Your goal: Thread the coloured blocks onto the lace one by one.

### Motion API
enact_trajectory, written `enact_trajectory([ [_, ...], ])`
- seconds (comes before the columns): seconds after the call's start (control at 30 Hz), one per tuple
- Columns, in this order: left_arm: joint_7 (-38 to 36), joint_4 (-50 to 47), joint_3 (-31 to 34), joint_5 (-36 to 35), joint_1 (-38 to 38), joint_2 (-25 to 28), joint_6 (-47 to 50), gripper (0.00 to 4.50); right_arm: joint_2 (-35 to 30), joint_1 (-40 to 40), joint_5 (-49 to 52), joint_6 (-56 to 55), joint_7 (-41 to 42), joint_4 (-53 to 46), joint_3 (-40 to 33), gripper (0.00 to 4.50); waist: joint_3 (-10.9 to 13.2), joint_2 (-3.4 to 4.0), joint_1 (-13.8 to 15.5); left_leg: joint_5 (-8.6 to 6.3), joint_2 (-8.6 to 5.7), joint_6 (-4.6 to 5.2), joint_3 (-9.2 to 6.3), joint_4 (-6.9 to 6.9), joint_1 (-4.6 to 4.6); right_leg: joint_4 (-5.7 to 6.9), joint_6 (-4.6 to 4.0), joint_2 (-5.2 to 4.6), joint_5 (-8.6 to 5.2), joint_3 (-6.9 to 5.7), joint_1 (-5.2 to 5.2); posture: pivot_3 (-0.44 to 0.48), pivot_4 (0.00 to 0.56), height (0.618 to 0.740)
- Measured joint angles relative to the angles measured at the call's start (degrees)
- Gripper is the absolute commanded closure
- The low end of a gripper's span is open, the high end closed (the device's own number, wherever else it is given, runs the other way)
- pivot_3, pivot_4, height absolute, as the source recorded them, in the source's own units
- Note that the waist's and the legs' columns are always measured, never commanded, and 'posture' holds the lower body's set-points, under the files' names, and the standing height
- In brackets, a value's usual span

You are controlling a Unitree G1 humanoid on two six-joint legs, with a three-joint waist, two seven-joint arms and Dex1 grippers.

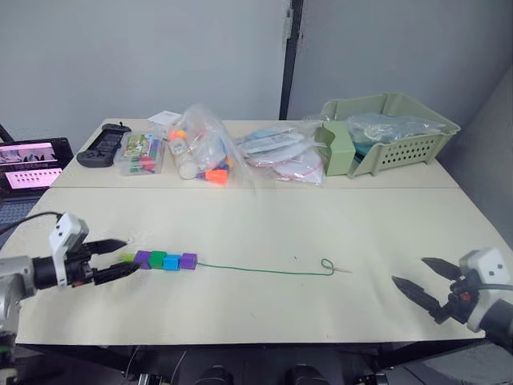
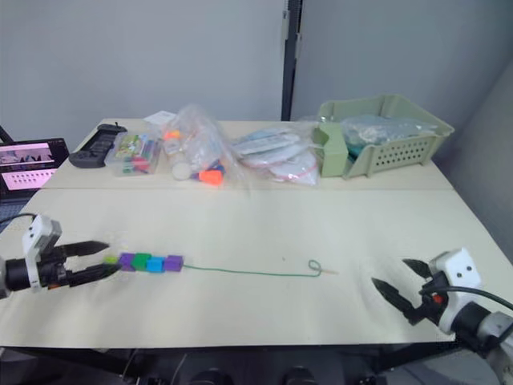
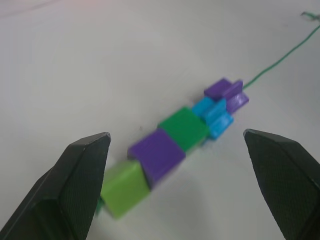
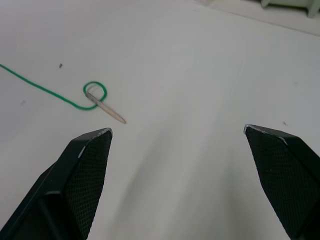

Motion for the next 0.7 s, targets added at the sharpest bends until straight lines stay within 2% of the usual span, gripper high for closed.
enact_trajectory([
  [0.1,1.17,0.03,1.89,-0.20,5.36,-0.34,-1.64,0.00,0.88,1.75,-0.48,-2.89,-0.39,2.00,-0.37,0.04,0.00,-0.01,0.00,-0.01,0.12,-0.01,0.03,-0.03,0.03,-0.02,-0.09,0.01,-0.01,-0.01,0.00,0.000,0.150,0.740],
  [0.23,2.98,0.80,3.15,-0.34,8.83,-0.50,-4.43,0.00,0.90,3.18,-1.50,-5.81,-0.28,5.25,-0.10,0.04,0.00,0.00,0.28,0.00,0.15,-0.02,0.09,-0.04,0.10,-0.10,-0.14,-0.02,0.01,-0.01,0.09,0.000,0.150,0.740],
  [0.7,6.57,1.78,3.46,-2.17,10.97,-1.17,-6.98,0.00,0.48,2.99,-1.43,-7.78,0.32,8.34,1.24,0.04,0.00,0.00,0.15,-0.01,0.26,-0.02,0.18,-0.22,0.14,-0.34,-0.24,-0.01,0.08,-0.03,0.09,0.000,0.150,0.740],
])
